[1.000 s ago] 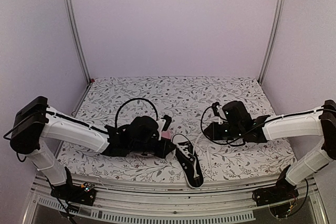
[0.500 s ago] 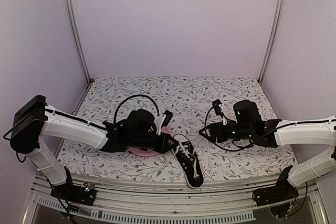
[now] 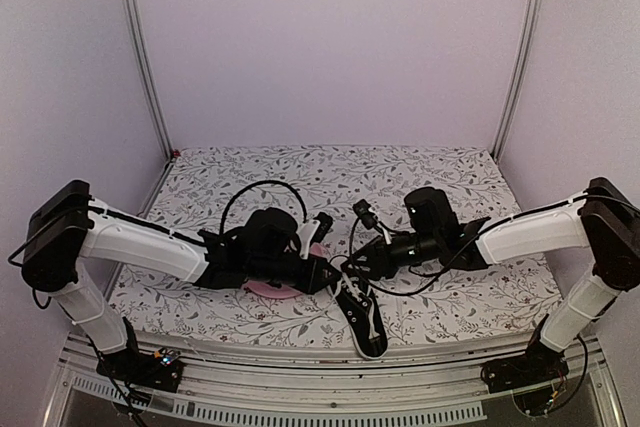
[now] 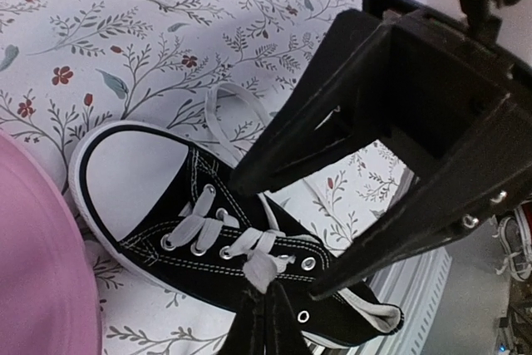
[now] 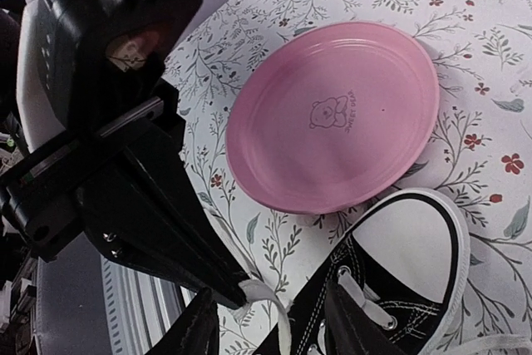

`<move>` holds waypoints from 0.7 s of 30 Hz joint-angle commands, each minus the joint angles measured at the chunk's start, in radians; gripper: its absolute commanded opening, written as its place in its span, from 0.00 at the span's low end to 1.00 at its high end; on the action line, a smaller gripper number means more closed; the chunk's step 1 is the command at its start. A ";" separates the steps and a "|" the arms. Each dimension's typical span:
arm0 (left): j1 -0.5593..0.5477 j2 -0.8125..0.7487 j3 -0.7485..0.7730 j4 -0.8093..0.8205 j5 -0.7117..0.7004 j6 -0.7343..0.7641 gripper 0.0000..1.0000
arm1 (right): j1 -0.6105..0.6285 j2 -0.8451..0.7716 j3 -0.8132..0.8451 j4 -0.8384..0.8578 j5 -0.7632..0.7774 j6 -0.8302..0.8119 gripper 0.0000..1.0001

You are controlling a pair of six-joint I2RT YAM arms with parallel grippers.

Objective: Tie the shoes

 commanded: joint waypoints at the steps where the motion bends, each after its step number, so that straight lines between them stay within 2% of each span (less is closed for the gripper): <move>1: 0.013 0.016 0.028 -0.043 -0.011 0.030 0.00 | 0.007 0.063 0.045 0.073 -0.128 -0.035 0.42; 12: 0.013 0.007 0.026 -0.040 -0.012 0.038 0.00 | 0.006 0.157 0.075 0.110 -0.254 -0.035 0.22; 13: 0.012 0.006 0.026 -0.039 -0.010 0.040 0.00 | 0.006 0.162 0.074 0.113 -0.255 -0.034 0.20; 17: 0.012 0.005 0.026 -0.035 -0.006 0.043 0.00 | 0.006 0.160 0.064 0.131 -0.237 -0.029 0.04; 21: 0.013 -0.004 0.021 -0.037 -0.017 0.041 0.00 | 0.005 0.123 0.039 0.143 -0.172 -0.031 0.02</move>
